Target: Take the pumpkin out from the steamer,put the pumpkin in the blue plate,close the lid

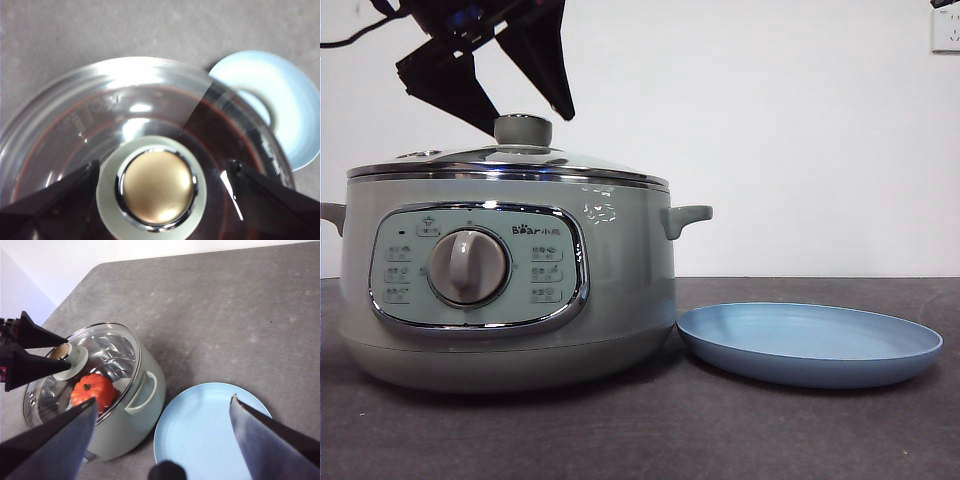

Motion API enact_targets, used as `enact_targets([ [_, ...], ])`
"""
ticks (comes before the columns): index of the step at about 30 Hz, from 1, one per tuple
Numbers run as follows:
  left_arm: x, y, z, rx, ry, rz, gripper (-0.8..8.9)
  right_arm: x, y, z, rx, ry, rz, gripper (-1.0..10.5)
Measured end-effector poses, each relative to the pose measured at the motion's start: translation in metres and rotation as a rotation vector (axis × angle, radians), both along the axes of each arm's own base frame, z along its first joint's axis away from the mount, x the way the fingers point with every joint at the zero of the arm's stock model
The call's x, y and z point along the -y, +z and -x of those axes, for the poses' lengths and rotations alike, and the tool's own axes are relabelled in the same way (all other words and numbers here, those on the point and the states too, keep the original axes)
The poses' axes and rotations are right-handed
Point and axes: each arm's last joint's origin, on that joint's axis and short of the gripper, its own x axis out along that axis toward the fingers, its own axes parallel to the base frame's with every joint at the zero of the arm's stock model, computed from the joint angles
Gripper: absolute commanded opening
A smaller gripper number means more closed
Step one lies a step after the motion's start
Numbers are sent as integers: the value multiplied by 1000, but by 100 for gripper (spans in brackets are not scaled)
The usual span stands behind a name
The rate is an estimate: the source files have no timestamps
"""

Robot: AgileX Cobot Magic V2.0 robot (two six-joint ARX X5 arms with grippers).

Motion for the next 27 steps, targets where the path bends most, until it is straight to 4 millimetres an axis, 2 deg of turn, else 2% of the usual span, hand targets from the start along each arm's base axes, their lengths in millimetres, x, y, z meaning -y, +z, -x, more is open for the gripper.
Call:
enact_targets([
  [4,0,-2,0,3,14,-33,409,0,0,0,0,0,0,441],
  [9,0,-2,1,4,2,-48,173,0,0,0,0,0,0,441],
  [15,0,-2,1,9,-17,-60,-7,0,0,0,-5,0,0,441],
  [27,0,-1,2,16,-18,-62,-8,0,-1,1,-13,1,1,441],
])
